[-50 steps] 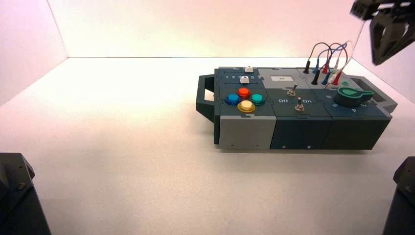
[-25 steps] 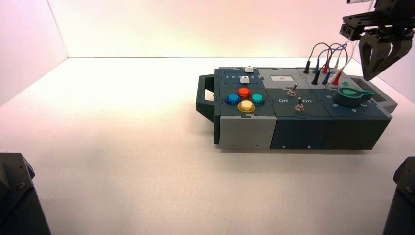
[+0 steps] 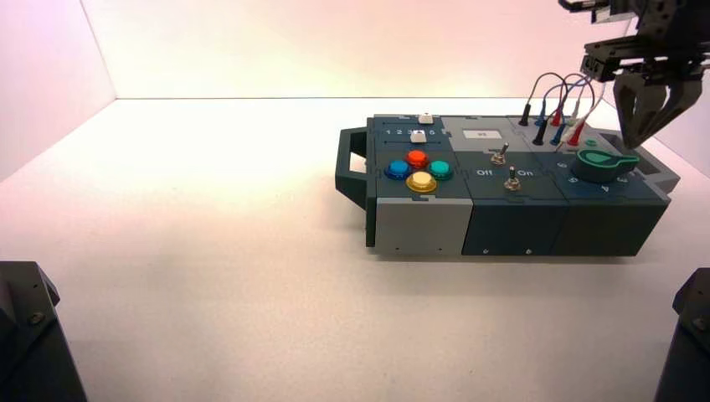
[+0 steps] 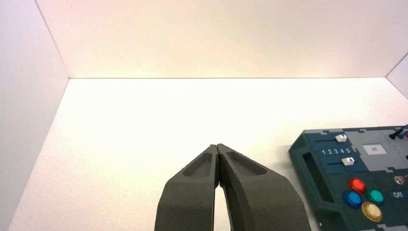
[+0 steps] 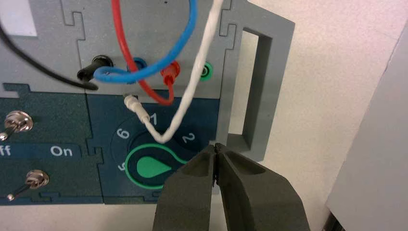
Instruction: Turn the knob to position 3.
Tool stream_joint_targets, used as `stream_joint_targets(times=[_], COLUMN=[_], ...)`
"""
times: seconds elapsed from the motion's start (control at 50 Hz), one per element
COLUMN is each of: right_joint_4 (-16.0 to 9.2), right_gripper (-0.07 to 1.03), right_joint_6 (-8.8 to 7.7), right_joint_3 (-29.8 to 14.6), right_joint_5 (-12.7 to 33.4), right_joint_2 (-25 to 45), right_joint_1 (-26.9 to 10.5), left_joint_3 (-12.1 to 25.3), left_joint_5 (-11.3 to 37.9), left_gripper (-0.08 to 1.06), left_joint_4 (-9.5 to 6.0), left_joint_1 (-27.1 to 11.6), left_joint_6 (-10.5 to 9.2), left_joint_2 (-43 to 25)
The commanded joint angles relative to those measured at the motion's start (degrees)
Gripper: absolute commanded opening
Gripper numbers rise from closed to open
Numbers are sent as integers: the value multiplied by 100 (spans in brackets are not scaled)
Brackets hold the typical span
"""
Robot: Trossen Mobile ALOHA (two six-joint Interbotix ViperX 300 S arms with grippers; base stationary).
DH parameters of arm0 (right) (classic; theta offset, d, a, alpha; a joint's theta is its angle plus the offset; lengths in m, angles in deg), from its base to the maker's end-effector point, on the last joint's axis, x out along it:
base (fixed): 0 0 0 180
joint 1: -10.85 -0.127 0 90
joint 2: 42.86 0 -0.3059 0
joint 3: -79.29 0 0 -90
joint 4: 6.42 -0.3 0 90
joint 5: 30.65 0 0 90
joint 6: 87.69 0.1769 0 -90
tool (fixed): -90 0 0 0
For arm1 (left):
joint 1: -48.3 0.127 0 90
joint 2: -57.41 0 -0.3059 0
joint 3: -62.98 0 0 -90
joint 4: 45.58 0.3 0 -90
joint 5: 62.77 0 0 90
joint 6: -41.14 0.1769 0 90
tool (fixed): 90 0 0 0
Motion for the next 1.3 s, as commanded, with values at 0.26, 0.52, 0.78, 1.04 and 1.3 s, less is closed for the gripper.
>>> stream_joint_targets(times=[0.26, 0.52, 0.78, 1.04, 1.3], right_joint_4=[-53, -62, -79, -114, -149], right_gripper=[-2, -2, -2, -2, -2], right_joint_6=[26, 26, 26, 18, 9], right_joint_3=[-158, -149, -123, -62, -9], right_joint_5=[-26, 97, 132, 202, 211], right_joint_2=[141, 141, 149, 149, 149], right_joint_1=[35, 26, 26, -18, -79], left_joint_3=[88, 88, 79, 79, 79], left_joint_5=[-53, -62, -70, -70, -62], left_gripper=[-3, -3, -3, -3, -3], left_joint_4=[0, 0, 0, 0, 0], left_joint_1=[-35, -35, -35, -35, -35], left_joint_6=[26, 26, 18, 26, 18], left_joint_2=[-88, -88, -88, -88, -88])
